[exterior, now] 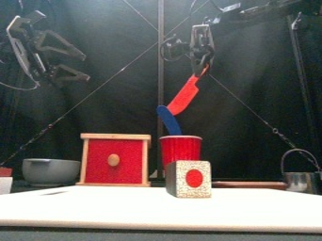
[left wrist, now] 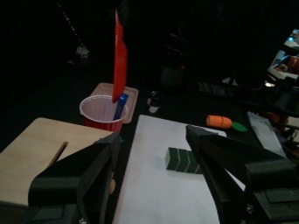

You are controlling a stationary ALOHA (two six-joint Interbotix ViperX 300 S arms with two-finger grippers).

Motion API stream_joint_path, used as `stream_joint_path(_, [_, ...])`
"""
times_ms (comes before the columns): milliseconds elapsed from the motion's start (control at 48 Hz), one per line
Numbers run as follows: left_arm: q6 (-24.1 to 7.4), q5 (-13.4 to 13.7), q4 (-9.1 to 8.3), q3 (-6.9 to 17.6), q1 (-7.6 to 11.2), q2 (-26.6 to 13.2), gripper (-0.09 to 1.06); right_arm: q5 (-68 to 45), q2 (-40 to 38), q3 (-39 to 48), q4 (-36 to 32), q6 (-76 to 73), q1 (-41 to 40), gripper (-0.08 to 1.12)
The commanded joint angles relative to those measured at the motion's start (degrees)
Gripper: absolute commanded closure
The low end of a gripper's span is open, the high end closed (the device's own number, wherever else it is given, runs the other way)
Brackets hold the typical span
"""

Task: Cut the sushi into 4 pieces with the knife
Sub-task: Grasp knife edge with left hand

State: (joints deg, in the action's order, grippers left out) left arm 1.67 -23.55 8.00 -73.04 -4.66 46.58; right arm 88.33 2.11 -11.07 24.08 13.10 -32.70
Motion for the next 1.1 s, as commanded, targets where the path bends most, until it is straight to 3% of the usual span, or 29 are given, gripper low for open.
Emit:
stream_joint_path(21, [-0.18,-1.49,-0.18,1.41,-0.09,-0.18,0.02,-2.90,-5.63,0.70,-0.26,0.09,3.08,0.98])
stream_joint_path(354, [-0.18,-2.81,-0.79,1.41,0.26,-0.18,0.02,-16.44,-12.66,10.63,-4.04,0.18,10.90,0.98])
stream_joint_path(521, [-0.18,-3.08,-1.58,1.41,0.70,-0.18,0.02,-28.74,-17.14,18.37,-7.03,0.09,15.03,0.98])
stream_joint_path(771, [0.09,-6.15,-2.11,1.41,1.49,-0.44,0.02,-50.54,-22.76,33.66,-9.76,0.18,20.13,0.98])
stream_joint_path(958, [-0.26,-6.42,-2.64,2.55,2.64,-3.96,0.02,-66.27,-24.17,43.59,-10.02,0.53,23.20,0.98])
stream_joint_path(1104, [-0.35,-6.42,-4.39,4.92,2.99,-9.05,0.03,-77.26,-24.17,48.60,-12.04,0.35,26.19,0.98])
